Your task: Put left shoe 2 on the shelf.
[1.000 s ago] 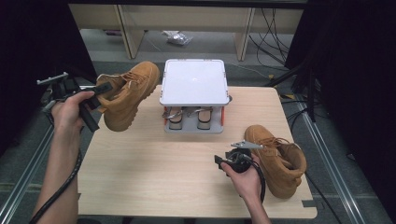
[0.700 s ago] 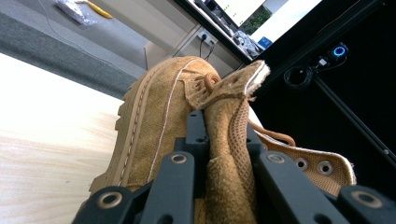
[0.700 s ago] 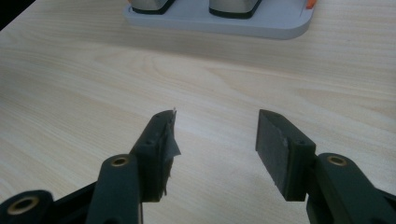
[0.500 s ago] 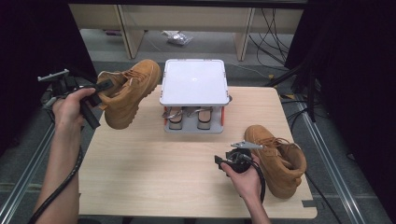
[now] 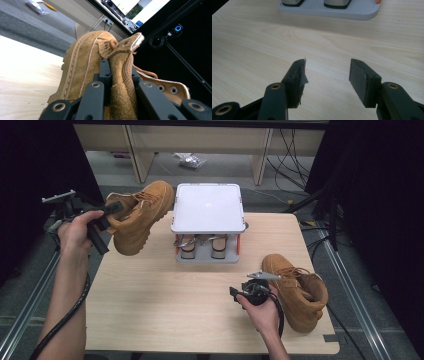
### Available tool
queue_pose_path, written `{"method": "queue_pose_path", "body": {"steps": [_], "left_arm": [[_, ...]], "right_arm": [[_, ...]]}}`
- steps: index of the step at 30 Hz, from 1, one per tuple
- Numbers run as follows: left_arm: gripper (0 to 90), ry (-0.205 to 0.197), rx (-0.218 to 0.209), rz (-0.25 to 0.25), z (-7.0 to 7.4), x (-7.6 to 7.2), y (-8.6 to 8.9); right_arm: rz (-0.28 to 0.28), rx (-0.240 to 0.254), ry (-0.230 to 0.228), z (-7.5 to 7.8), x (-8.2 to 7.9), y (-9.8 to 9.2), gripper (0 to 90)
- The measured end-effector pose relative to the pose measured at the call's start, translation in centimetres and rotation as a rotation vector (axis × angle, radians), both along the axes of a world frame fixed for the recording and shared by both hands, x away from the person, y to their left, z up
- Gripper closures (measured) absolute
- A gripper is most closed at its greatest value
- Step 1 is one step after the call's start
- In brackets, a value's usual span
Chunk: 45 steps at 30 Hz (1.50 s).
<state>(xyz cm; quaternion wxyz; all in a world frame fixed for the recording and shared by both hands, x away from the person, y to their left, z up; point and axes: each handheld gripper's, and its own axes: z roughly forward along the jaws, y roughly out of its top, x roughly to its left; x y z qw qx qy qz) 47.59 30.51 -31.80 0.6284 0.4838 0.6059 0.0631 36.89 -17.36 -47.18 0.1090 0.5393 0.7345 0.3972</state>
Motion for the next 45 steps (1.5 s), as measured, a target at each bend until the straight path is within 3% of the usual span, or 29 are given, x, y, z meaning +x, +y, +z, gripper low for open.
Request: {"method": "queue_pose_path", "body": {"steps": [7, 9, 20, 27, 34, 45], "left_arm": [[80.5, -0.006, -0.003, 0.000, 0.4, 0.3, -0.2], [80.5, -0.006, -0.005, -0.001, 0.5, 0.4, -0.3], [80.4, -0.006, -0.010, -0.010, 1.0, 1.1, -1.1], [80.3, -0.005, -0.002, -0.020, 1.4, 1.7, -1.8], [80.3, -0.002, 0.003, -0.019, 1.8, 2.2, -2.4], [80.3, 0.011, 0.015, -0.021, 2.2, 3.3, -3.3]], "right_arm": [[-0.002, 0.000, 0.007, -0.1, 0.0, 0.1, 47.7], [0.010, -0.028, -0.010, -0.1, 0.1, -0.1, 47.7], [0.019, -0.024, -0.017, -0.2, 0.2, -0.1, 47.6], [-0.001, -0.007, 0.009, 0.0, 0.0, 0.0, 47.5], [0.010, -0.009, -0.010, -0.2, 0.1, 0.0, 47.4], [0.008, -0.016, -0.004, -0.2, 0.1, 0.0, 47.2]]}}
